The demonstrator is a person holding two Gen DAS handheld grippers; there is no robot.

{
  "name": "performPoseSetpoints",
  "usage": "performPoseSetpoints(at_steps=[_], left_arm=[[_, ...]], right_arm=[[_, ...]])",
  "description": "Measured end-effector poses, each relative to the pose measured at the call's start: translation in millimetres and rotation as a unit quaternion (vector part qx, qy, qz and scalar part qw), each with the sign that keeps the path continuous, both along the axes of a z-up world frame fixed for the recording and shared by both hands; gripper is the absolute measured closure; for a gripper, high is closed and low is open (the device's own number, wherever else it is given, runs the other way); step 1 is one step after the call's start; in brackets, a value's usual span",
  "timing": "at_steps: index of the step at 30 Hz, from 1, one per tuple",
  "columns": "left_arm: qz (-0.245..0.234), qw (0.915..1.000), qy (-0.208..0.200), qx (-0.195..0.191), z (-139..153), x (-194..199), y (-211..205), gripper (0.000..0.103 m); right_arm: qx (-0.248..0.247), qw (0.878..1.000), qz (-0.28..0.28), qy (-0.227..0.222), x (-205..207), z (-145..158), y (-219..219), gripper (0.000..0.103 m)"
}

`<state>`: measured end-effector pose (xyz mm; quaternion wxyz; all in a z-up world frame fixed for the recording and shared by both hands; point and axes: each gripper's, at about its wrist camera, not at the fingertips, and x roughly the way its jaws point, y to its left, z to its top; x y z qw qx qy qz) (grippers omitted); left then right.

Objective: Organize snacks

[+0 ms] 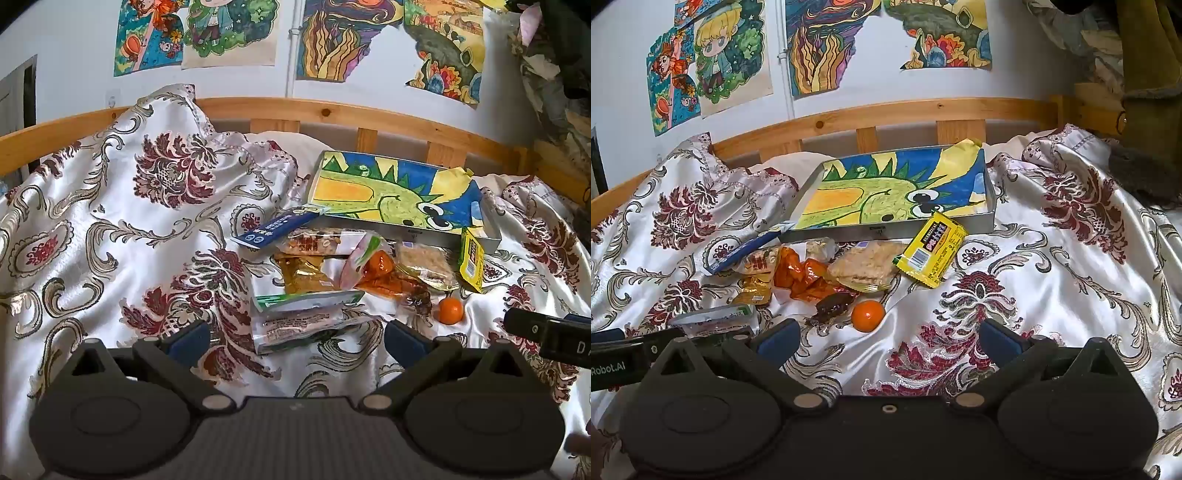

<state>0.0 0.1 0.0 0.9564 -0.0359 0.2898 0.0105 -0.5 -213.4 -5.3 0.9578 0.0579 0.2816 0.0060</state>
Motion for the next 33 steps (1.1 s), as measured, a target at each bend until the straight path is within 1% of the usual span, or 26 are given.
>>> performPoseSetpoints(at_steps=[19, 20, 22, 33], left_arm=[[0.000, 1.0000, 0.006, -0.002, -0.3, 0.4, 0.0, 0.001], [0.000, 1.0000, 0.007, -0.002, -5.3, 2.0, 3.7, 0.001], [0.000, 1.0000, 0.006, -0.002, -2.2, 1.9, 1.3, 0.001], [0.000, 1.0000, 0.008, -0.003, -4.7, 0.0, -1.2, 0.001]], right_arm=[[0.000, 1.000, -0.001, -0.002, 0.0, 0.4, -0.3, 0.001], [0.000, 1.000, -0.001, -0.002, -0.1, 0.4, -0.2, 0.001], [0.000, 1.000, -0.001, -0.002, -0.2, 0.6, -0.4, 0.001], [-0.001, 1.000, -0.002, -0.003, -0.6, 0.7, -0.3, 0.001]])
